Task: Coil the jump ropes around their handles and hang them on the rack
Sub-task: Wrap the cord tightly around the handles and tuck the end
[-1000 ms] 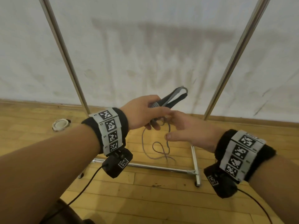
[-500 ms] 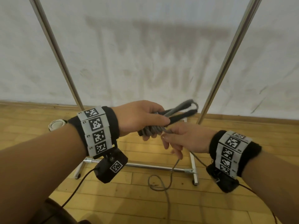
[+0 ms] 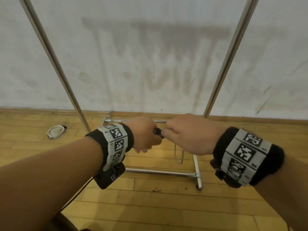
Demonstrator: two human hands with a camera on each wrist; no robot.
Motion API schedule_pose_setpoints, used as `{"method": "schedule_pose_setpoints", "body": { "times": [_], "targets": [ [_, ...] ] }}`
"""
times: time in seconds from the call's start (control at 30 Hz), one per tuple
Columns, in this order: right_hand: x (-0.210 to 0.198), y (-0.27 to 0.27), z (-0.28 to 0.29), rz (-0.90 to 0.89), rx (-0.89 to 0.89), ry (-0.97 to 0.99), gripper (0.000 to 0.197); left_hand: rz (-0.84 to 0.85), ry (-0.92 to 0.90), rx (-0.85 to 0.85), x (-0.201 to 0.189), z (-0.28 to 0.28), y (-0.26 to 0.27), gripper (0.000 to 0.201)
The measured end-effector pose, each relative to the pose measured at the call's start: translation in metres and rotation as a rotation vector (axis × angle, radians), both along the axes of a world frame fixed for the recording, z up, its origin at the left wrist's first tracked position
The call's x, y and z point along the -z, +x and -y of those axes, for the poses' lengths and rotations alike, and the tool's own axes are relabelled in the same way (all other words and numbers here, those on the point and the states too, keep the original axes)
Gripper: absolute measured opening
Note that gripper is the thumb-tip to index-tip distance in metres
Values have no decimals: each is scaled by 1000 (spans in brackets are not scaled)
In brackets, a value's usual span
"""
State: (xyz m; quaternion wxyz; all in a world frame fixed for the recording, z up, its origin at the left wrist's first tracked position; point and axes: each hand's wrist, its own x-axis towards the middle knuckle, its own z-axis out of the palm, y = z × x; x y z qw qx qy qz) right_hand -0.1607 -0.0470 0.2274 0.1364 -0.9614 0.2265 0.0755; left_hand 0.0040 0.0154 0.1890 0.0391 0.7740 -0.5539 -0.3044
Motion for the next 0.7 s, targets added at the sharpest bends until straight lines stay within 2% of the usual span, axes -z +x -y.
{"method": "schedule_pose_setpoints", "body": {
  "times": [0.07,0.13,0.27,0.37,0.53,0.63,0.7],
  "targets": [
    [8,-2,-5,78,53,64,38,-195,-106,-107,-2,3,11,14],
    [15,-6,-6,173,135,167,29,-458,-169,-173,-7,1,22,10],
    [22,-14,-3,231,199,321,25,-829,-117,-143,-11,-6,26,36],
    [23,-15,-6,285,207,436,23,-874,-165,-213,-13,-6,20,54],
    [22,-16,-10,427,230,563,18,-884,-280,-316,-15,-6,15,40],
    [23,-19,-5,453,231,607,16,-910,-318,-309,-18,-8,13,38],
    [27,-23,1,401,220,597,19,-1000,-358,-291,-24,-9,14,36]
  ]
}}
